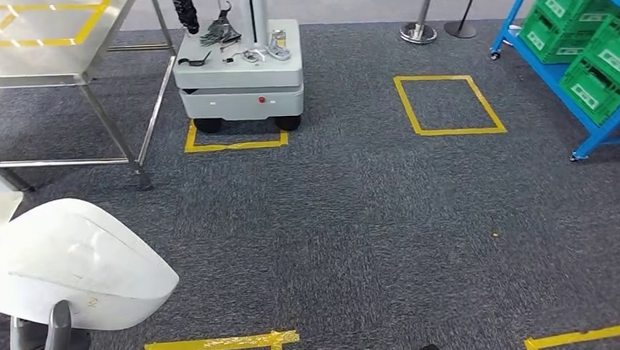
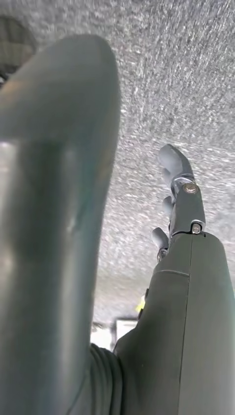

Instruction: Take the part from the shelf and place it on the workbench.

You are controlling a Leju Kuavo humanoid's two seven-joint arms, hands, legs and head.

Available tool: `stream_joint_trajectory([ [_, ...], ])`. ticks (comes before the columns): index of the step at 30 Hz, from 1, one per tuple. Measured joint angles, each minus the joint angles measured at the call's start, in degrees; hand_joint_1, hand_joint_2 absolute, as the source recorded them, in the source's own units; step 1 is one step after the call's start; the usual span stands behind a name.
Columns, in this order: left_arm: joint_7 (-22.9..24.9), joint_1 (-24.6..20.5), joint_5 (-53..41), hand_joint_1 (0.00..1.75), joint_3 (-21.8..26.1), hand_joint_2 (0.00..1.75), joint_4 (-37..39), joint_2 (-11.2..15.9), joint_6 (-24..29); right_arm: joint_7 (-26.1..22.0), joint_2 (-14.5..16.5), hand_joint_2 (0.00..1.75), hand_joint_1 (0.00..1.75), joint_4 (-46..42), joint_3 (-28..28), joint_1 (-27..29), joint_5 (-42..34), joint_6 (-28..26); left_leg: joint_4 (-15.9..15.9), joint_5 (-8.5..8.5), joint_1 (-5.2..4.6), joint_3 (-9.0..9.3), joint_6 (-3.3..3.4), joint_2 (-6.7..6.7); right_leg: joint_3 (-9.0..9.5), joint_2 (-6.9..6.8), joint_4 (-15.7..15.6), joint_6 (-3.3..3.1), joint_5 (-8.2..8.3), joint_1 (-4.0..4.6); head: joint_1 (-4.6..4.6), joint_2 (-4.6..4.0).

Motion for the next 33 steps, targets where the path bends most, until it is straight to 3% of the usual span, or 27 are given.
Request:
stream_joint_trajectory([
  [1,0.04,0.04,-0.13,1.75,0.10,1.75,-0.09,-0.33,-0.08,0.23,-0.05,0.00,0.00,0.00,0.05,0.12,0.06,-0.04,0.01,0.11,-0.14,-0.19,0.17,-0.85,-1.98,0.67,3.92,-0.11,-1.59,0.06,0.05,0.00],
  [2,0.04,0.15,-0.21,1.75,0.24,1.75,-0.15,-0.60,-0.12,0.45,-0.10,0.00,0.00,0.00,0.09,0.20,0.12,-0.06,0.02,0.20,-0.28,-0.32,0.26,-1.71,-3.37,0.94,6.52,-0.29,-2.19,0.13,0.05,0.00],
  [3,0.04,0.28,-0.30,1.75,0.47,1.75,-0.26,-0.85,-0.14,0.64,-0.12,0.00,0.00,0.00,0.14,0.25,0.15,-0.07,0.03,0.28,-0.40,-0.39,0.29,-2.60,-3.81,1.09,7.05,-0.56,-1.62,0.23,0.05,0.00],
  [5,0.08,0.52,-0.51,1.75,1.16,1.75,-0.75,-1.50,-0.21,0.91,-0.21,0.00,0.00,0.00,0.23,0.27,0.20,0.00,0.03,0.48,-0.48,-0.42,0.19,-4.33,-1.40,2.07,1.37,-1.25,2.22,0.42,0.05,0.00],
  [7,0.38,0.68,-0.58,1.75,1.80,1.75,-1.40,-2.23,-0.33,0.79,-0.47,0.00,0.00,0.00,0.28,0.28,0.20,0.11,0.03,0.75,-0.46,-0.51,-0.16,-5.85,2.03,4.62,-6.34,-1.75,5.46,0.67,0.04,0.00],
  [9,0.95,0.87,-0.45,1.75,2.12,1.75,-1.73,-2.72,-0.59,0.31,-0.74,0.00,0.00,-0.01,0.30,0.17,0.19,0.27,-0.14,1.11,-0.43,-0.71,-0.77,-7.10,3.19,5.69,-9.17,-2.01,6.25,1.04,0.04,0.00],
  [11,1.66,1.08,0.05,1.75,2.46,1.75,-1.72,-2.96,-1.08,-0.59,-0.90,0.00,0.00,-0.02,0.31,-0.02,0.17,0.67,-0.46,1.51,-0.40,-1.05,-1.48,-8.04,3.25,4.34,-9.50,-2.52,6.70,1.12,0.03,0.00],
  [13,2.05,0.82,0.55,1.75,2.79,1.75,-1.52,-2.92,-1.76,-1.49,-0.97,0.00,0.00,-0.02,0.31,0.03,0.16,1.06,1.10,0.33,-0.63,-2.22,-1.79,-5.87,3.30,2.78,-10.14,-3.29,7.34,0.90,-0.15,0.00],
  [15,1.62,-0.23,0.22,1.75,2.88,1.75,-1.32,-2.47,-2.27,-1.33,-0.97,0.00,0.00,-0.01,0.31,0.36,0.21,1.44,6.81,-3.21,-0.84,-4.83,-1.91,-2.06,3.18,0.93,-10.43,-3.84,7.65,0.91,-0.45,0.00],
  [17,1.08,-1.38,-0.36,1.75,2.91,1.75,-1.45,-1.51,-2.16,-0.20,-0.97,0.00,0.00,0.00,0.31,0.65,0.40,1.85,13.42,-6.19,-0.78,-7.34,-2.24,-0.51,2.99,-0.99,-10.36,-4.02,7.64,1.07,-0.57,0.00],
  [18,1.11,-1.80,-0.35,1.75,2.98,1.75,-1.69,-0.82,-1.87,0.40,-0.95,0.00,0.00,0.00,0.31,0.68,0.52,1.95,14.64,-6.38,-0.76,-7.48,-2.38,-0.23,2.91,-1.90,-10.31,-4.05,7.62,1.10,-0.57,0.00],
  [19,1.32,-2.15,-0.04,1.75,3.13,1.75,-2.00,-0.06,-1.55,0.87,-0.90,0.00,0.00,0.00,0.32,0.66,0.61,1.96,13.64,-5.58,-0.76,-6.47,-2.48,0.05,2.85,-2.75,-10.22,-4.04,7.59,1.10,-0.58,0.00],
  [21,1.79,-2.81,0.86,1.75,3.58,1.75,-2.82,1.53,-1.08,1.32,-0.66,0.00,0.00,0.00,0.32,0.58,0.40,1.78,6.37,-2.83,-0.85,-1.96,-2.40,1.83,2.81,-4.25,-9.86,-3.88,7.40,1.11,-0.58,0.00],
  [23,1.88,-3.47,1.40,1.75,4.04,1.75,-3.38,3.17,-0.93,1.04,-0.28,0.00,0.00,0.01,0.20,0.49,-0.73,1.48,0.49,-1.38,-1.09,1.47,-1.75,3.77,2.79,-5.40,-9.37,-3.42,7.07,1.31,-0.52,0.00],
  [24,1.91,-3.76,1.49,1.75,4.22,1.75,-3.45,4.12,-0.90,0.80,0.01,0.00,0.00,0.01,0.06,0.37,-1.45,1.31,-0.49,-1.36,-1.23,1.93,-1.36,4.10,2.80,-5.90,-9.23,-3.15,7.00,1.41,-0.50,0.00],
  [26,2.10,-4.21,1.51,1.75,4.48,1.75,-3.33,6.10,-0.88,0.39,0.77,0.00,0.00,0.02,-0.24,-0.01,-2.34,0.99,-0.60,-0.99,-1.28,1.70,-0.66,2.83,2.93,-6.93,-9.28,-2.62,6.97,1.47,-0.51,0.00],
  [27,2.22,-4.43,1.51,1.75,4.56,1.75,-3.27,6.90,-0.91,0.29,1.12,0.00,0.00,0.02,-0.34,-0.19,-2.50,0.87,-0.82,-0.76,-1.16,1.66,-0.35,2.20,2.97,-6.52,-9.05,-2.28,6.72,1.37,-0.49,0.00],
  [28,2.36,-4.79,1.50,1.75,4.62,1.75,-3.22,7.52,-0.93,0.20,1.45,0.00,0.00,0.03,-0.42,-0.29,-2.58,0.80,-1.04,-0.49,-0.99,1.61,-0.02,1.56,2.63,-5.18,-8.04,-1.91,5.89,1.23,-0.45,0.00],
  [30,2.56,-5.55,1.46,1.75,4.67,1.75,-3.11,8.19,-0.96,0.13,1.93,0.00,0.00,0.07,-0.59,-0.30,-2.70,0.73,-1.31,-0.02,-0.69,1.44,0.48,0.25,0.35,-1.21,-2.67,-1.29,2.63,0.79,-0.31,0.00],
  [31,2.64,-5.81,1.45,1.75,4.67,1.75,-3.02,8.39,-0.96,0.11,2.08,0.00,0.00,0.09,-0.67,-0.22,-2.74,0.74,-1.28,0.16,-0.65,1.20,0.59,-0.47,-1.50,0.11,1.29,-1.14,0.69,0.64,-0.28,0.00],
  [32,2.73,-5.91,1.40,1.75,4.66,1.75,-2.92,8.54,-0.95,0.14,2.14,0.00,0.00,0.11,-0.73,-0.12,-2.74,0.75,-1.21,0.27,-0.65,0.97,0.58,-1.27,-3.12,0.65,4.69,-1.04,-0.59,0.54,-0.26,0.00],
  [33,2.91,-5.92,1.17,1.75,4.66,1.75,-2.82,8.67,-0.85,0.21,2.16,0.00,0.00,0.12,-0.78,-0.04,-2.67,0.75,-1.09,0.38,-0.63,0.77,0.50,-2.13,-4.02,0.86,6.46,-1.01,-0.80,0.47,-0.26,0.00],
])
